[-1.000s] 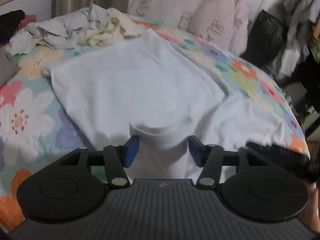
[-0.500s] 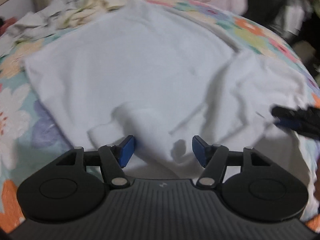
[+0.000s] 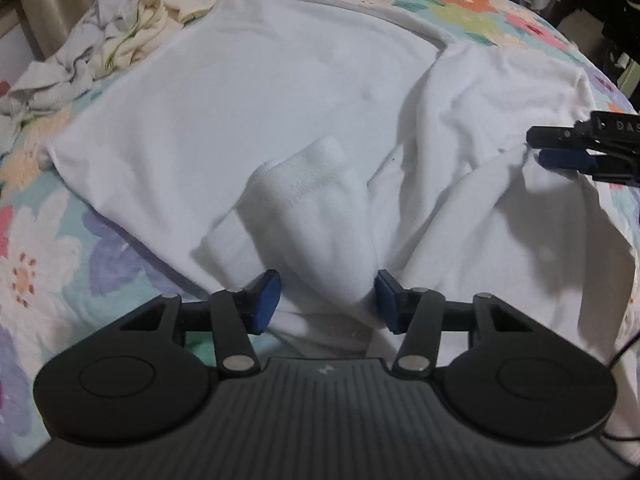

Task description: Fold clothes

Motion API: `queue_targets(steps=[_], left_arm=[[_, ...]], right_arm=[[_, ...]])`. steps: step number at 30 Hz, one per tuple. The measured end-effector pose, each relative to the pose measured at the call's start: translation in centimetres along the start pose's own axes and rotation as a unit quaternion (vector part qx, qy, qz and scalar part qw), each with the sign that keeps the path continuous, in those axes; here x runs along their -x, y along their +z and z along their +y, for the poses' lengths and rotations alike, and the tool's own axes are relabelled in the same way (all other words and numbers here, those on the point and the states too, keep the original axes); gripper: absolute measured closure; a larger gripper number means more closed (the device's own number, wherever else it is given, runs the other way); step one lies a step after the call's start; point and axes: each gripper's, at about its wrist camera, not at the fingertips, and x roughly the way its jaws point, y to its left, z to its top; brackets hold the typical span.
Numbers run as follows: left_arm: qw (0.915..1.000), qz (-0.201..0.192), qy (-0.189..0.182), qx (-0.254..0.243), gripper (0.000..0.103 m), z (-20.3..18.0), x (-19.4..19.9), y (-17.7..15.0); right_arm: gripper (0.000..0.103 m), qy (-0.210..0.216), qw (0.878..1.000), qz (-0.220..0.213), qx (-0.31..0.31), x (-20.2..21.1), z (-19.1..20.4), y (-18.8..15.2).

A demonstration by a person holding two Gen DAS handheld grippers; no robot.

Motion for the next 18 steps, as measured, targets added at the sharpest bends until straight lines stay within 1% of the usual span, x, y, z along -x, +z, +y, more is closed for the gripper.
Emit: queue_targets(steps=[3, 7, 11, 16, 18], left_arm=[[0.9999, 0.011, -0.005, 0.009, 0.052, 0.7, 0.3, -0.3], [0.9989, 0.027, -0.016, 0.034, 0.051, 1.6, 0.4, -1.2], [0.9983, 0.033, -0.008, 0.047, 0.052, 2.2, 1.1, -1.2], [0.9983, -0.002, -0.003, 0.059, 0.052, 2.9, 4.2, -1.1], [0.9971, -0.042, -0.015, 0.062, 0.052, 3.1, 5.7, -0.7]], right_arm=[[0.049, 0.000, 1.000, -0.001, -0.002, 0.0, -0.1, 0.0], [0.049, 0.001, 1.000, 0.000, 0.000, 0.2, 0.1, 0.0], [0.049, 0.009, 1.000, 0.001, 0.006, 0.4, 0.6, 0.0], [0.049, 0.014, 1.000, 0.003, 0.013, 0.4, 1.1, 0.1], [0.049, 0.013, 1.000, 0.004, 0.010, 0.4, 0.9, 0.0]])
